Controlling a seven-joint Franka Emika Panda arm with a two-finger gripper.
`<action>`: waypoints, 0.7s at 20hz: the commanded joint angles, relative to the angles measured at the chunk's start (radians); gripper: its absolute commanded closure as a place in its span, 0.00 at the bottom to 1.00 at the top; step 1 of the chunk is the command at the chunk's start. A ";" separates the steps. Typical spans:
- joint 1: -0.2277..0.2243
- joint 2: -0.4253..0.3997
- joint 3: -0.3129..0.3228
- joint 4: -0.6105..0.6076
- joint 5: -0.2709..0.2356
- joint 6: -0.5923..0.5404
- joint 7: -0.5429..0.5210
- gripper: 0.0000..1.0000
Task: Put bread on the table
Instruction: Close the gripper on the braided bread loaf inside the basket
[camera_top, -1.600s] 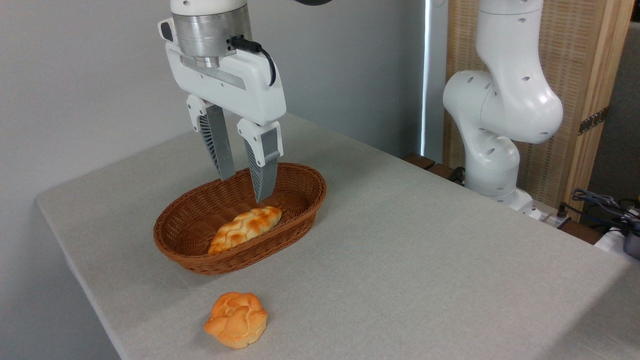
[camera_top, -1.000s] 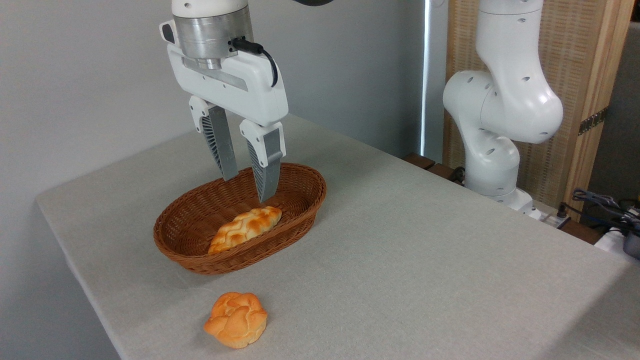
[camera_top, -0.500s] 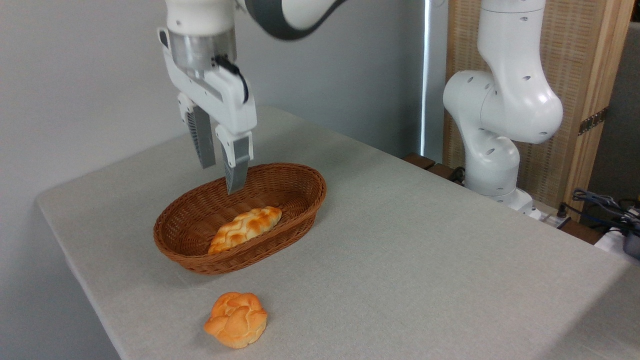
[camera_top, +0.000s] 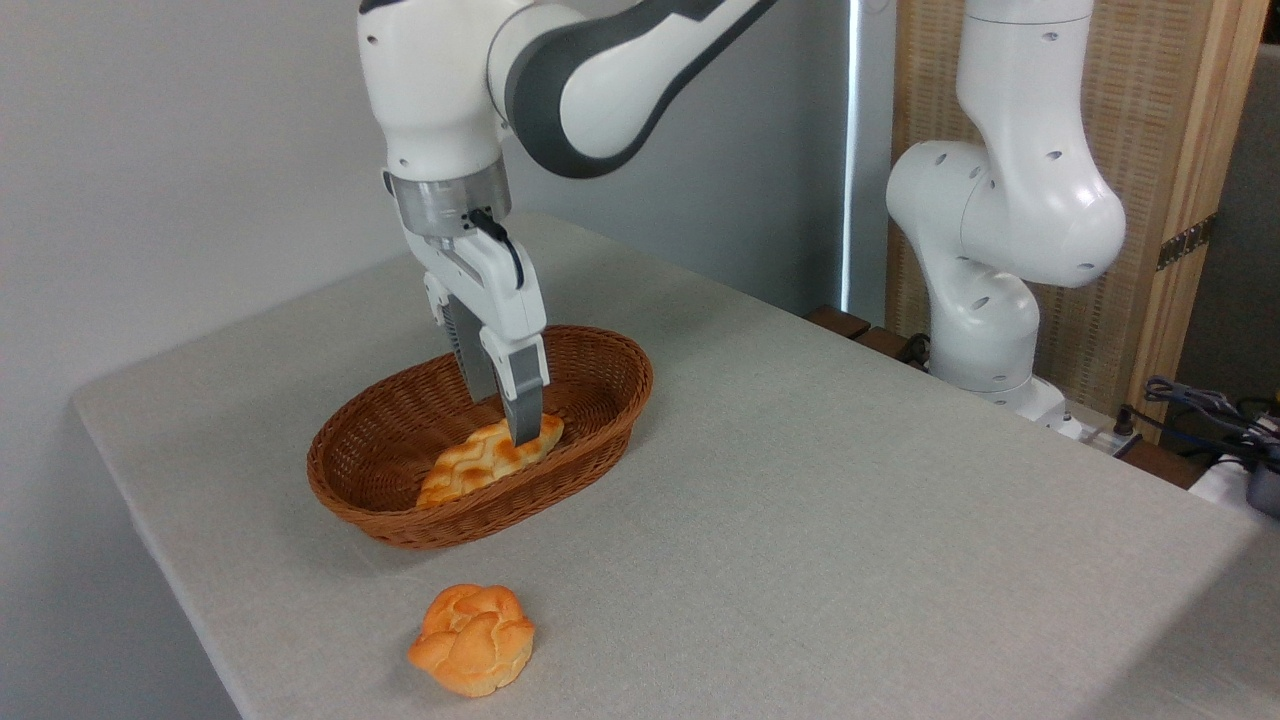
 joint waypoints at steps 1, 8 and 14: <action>0.000 -0.005 -0.018 -0.060 0.016 0.095 -0.001 0.00; 0.000 0.026 -0.024 -0.097 0.016 0.213 0.004 0.00; 0.000 0.032 -0.024 -0.112 0.016 0.221 0.010 0.34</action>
